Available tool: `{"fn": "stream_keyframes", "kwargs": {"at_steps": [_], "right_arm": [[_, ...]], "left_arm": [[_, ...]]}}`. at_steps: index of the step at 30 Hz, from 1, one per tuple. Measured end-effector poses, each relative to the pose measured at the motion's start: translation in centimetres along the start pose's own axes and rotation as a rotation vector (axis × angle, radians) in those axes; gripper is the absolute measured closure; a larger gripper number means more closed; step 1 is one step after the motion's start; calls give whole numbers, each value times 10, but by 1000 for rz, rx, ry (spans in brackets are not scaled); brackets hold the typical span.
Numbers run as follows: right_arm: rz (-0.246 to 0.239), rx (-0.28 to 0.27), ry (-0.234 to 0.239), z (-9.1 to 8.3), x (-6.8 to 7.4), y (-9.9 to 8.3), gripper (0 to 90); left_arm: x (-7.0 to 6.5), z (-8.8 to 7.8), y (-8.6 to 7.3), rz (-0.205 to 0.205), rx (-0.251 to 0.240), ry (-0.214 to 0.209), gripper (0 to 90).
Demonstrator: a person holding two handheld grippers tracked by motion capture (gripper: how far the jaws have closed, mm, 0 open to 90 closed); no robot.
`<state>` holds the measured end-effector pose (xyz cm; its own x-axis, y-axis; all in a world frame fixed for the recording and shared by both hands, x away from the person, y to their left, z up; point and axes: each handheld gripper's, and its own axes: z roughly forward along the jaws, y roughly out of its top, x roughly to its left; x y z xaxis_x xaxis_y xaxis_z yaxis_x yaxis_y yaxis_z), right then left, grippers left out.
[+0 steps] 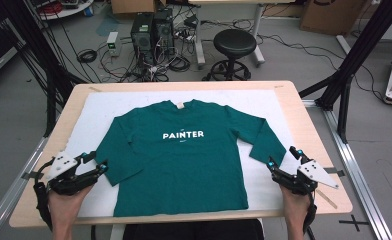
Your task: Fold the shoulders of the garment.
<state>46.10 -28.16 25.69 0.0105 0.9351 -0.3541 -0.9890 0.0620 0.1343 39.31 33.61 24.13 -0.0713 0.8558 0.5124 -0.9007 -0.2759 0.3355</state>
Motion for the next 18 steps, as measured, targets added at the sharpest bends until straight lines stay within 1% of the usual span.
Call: {"fn": "stream_keyframes", "kwargs": {"at_steps": [1,2,3,5,7,9,12,13,15,18], "right_arm": [[0,1,-2,0,0,0,191],[0,1,-2,0,0,0,191],[2,6,-1,0,0,0,191],[2,6,-1,0,0,0,191],[2,6,-1,0,0,0,192],[2,6,-2,0,1,0,191],[1,6,-4,0,1,0,191],[0,7,-4,0,1,0,191],[0,6,-4,0,1,0,191],[-2,7,-5,0,1,0,191]], "left_arm": [[-4,6,1,4,46,-19,518],[-4,6,1,4,46,-19,525],[-5,10,1,7,68,-36,545],[-6,15,-1,17,113,-55,558],[-8,21,-4,16,147,-72,571],[-10,24,-7,24,181,-98,585],[-14,27,-10,34,218,-140,606],[-14,28,-10,37,226,-148,620],[-16,30,-11,39,242,-172,624],[-16,32,-13,37,256,-198,627]]}}
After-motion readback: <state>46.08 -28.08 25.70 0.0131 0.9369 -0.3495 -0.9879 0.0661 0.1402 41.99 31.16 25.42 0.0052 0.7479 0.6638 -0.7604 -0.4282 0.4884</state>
